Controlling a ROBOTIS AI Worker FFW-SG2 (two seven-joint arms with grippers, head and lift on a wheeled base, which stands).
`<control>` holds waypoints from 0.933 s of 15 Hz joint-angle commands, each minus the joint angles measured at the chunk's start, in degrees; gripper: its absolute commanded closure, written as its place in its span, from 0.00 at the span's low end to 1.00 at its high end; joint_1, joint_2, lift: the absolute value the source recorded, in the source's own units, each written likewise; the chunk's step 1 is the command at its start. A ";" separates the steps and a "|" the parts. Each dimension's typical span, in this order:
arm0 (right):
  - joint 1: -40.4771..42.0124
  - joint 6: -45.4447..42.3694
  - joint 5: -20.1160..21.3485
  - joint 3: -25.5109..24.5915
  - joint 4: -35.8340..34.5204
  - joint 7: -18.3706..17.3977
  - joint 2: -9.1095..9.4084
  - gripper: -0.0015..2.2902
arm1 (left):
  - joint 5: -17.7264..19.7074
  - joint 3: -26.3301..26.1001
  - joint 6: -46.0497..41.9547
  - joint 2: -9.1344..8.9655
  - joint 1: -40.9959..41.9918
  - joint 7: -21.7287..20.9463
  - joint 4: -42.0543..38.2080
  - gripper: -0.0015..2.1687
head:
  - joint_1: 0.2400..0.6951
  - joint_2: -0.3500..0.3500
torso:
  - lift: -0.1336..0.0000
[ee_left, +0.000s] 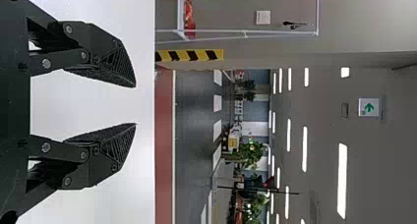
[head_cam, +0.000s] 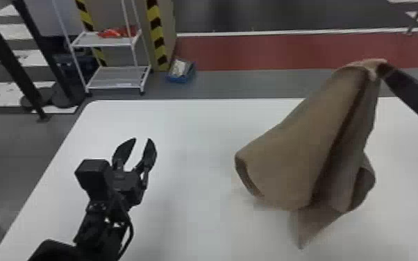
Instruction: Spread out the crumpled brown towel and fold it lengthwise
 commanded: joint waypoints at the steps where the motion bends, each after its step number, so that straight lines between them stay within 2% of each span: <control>1: -1.51 -0.85 2.46 -0.45 2.59 -0.34 0.05 0.72 | -0.45 -0.89 0.01 -0.02 -0.31 -0.12 0.13 0.33 | 1.00 0.54 | 0.07; 3: -1.60 -0.50 2.72 -0.45 2.59 -0.25 0.05 0.72 | -0.63 -1.42 0.01 -0.02 -0.04 0.05 -0.05 0.33 | 1.00 0.50 | 0.07; 6: -2.39 0.03 0.09 -0.36 3.64 0.98 0.05 0.72 | -1.07 -1.24 -0.17 -0.02 0.48 0.05 0.13 0.33 | 1.00 0.49 | 0.07; 10: -3.53 -0.85 2.02 8.69 7.51 3.09 0.05 0.72 | -1.60 -0.89 0.01 0.06 0.05 0.49 0.57 0.31 | 1.00 0.52 | 0.07; 12: -3.71 -2.61 6.86 13.18 8.48 3.09 0.05 0.72 | -1.33 -0.19 -0.52 0.06 -0.39 0.58 1.62 0.31 | 1.00 0.60 | 0.07; 14: -6.96 -7.00 12.04 17.57 15.60 3.18 0.05 0.72 | -1.16 -0.19 -1.93 0.06 -0.66 0.58 2.77 0.31 | 1.00 0.65 | 0.07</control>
